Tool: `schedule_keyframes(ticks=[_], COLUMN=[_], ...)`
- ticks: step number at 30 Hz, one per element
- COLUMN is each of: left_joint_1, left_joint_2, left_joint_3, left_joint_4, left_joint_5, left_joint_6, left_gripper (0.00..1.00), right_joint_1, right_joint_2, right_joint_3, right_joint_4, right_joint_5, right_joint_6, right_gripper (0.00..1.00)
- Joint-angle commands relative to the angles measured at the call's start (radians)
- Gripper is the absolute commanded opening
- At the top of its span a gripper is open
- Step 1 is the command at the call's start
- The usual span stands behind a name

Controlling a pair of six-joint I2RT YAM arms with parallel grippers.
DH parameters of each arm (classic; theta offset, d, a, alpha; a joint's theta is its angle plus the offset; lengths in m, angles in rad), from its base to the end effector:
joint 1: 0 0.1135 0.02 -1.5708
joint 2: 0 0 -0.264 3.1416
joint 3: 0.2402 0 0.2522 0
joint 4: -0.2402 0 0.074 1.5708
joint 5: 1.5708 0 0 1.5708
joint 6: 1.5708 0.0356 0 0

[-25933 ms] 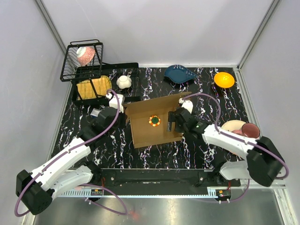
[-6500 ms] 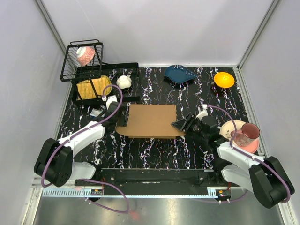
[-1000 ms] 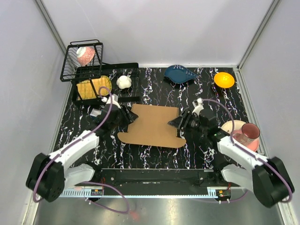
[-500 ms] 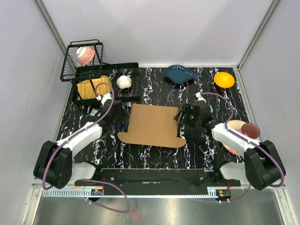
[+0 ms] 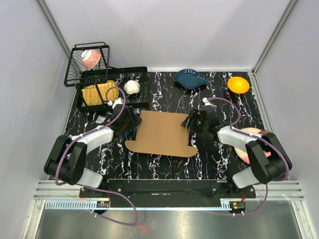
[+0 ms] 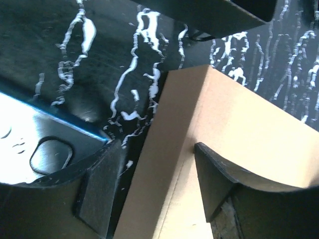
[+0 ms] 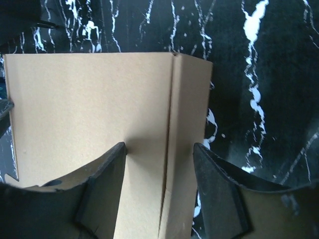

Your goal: Fold the paper box

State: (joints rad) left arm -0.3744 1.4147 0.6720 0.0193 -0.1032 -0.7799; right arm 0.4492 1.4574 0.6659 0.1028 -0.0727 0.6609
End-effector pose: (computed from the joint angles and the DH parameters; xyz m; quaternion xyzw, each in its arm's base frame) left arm 0.2638 -0.0997 0.1804 -0.2041 0.8874 -0.1846 0.3697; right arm 0.2597 0.1280 0.1741 0.0801 0.9003 0.2527 0.3452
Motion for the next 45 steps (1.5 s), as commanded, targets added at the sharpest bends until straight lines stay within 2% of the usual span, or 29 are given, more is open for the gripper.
schedule_keyframes(ticks=[1, 3, 5, 10, 14, 23, 26, 29, 30, 31, 33, 37, 40, 43, 45], left_joint_1=[0.003, -0.001, -0.018, -0.054, -0.081, -0.087, -0.087, -0.089, -0.089, -0.089, -0.087, -0.084, -0.084, -0.084, -0.084], left_joint_2=[0.064, 0.075, 0.079, 0.113, 0.124, 0.136, 0.104, 0.024, -0.024, -0.051, -0.121, -0.213, -0.256, -0.264, -0.258], left_joint_3=[-0.031, -0.064, -0.103, -0.101, -0.109, -0.16, -0.151, -0.105, -0.091, -0.075, -0.031, 0.049, 0.017, -0.092, -0.152], left_joint_4=[0.129, 0.185, 0.241, 0.254, 0.265, 0.229, 0.199, 0.103, 0.076, 0.052, -0.016, -0.12, -0.119, -0.038, 0.014], left_joint_5=[0.154, 0.178, 0.188, 0.191, 0.18, 0.16, 0.148, 0.106, 0.077, 0.042, 0.005, -0.041, -0.015, 0.051, 0.08], left_joint_6=[-0.042, -0.079, -0.104, -0.093, -0.093, -0.097, -0.093, -0.067, -0.055, -0.044, -0.013, 0.048, 0.03, -0.017, -0.044], left_gripper=[0.61, 0.53, 0.49, 0.36, 0.27, 0.27, 0.31, 0.43, 0.46, 0.52, 0.58, 0.65, 0.67, 0.7, 0.73], right_joint_1=[-0.004, -0.003, -0.003, -0.003, -0.003, -0.003, -0.003, -0.004, -0.003, -0.003, -0.004, -0.003, -0.003, -0.003, -0.003], right_joint_2=[0.05, 0.069, 0.083, 0.095, 0.107, 0.104, 0.043, -0.07, -0.101, -0.162, -0.216, -0.333, -0.37, -0.373, -0.368], right_joint_3=[-0.014, -0.037, -0.057, -0.074, -0.091, -0.204, -0.216, -0.18, -0.164, -0.149, -0.094, 0.003, -0.015, -0.104, -0.162], right_joint_4=[0.136, 0.161, 0.195, 0.216, 0.216, 0.198, 0.176, 0.069, 0.001, -0.033, -0.143, -0.268, -0.292, -0.218, -0.112], right_joint_5=[-0.048, -0.058, -0.078, -0.096, -0.104, -0.098, -0.095, -0.059, -0.047, -0.018, 0.025, 0.059, 0.007, -0.125, -0.206], right_joint_6=[0.006, 0.022, 0.031, 0.04, 0.043, 0.062, 0.062, 0.043, 0.022, 0.01, -0.027, -0.081, -0.075, -0.023, 0.035], right_gripper=[0.58, 0.48, 0.45, 0.3, 0.27, 0.27, 0.33, 0.49, 0.57, 0.62, 0.7, 0.73, 0.75, 0.79, 0.82])
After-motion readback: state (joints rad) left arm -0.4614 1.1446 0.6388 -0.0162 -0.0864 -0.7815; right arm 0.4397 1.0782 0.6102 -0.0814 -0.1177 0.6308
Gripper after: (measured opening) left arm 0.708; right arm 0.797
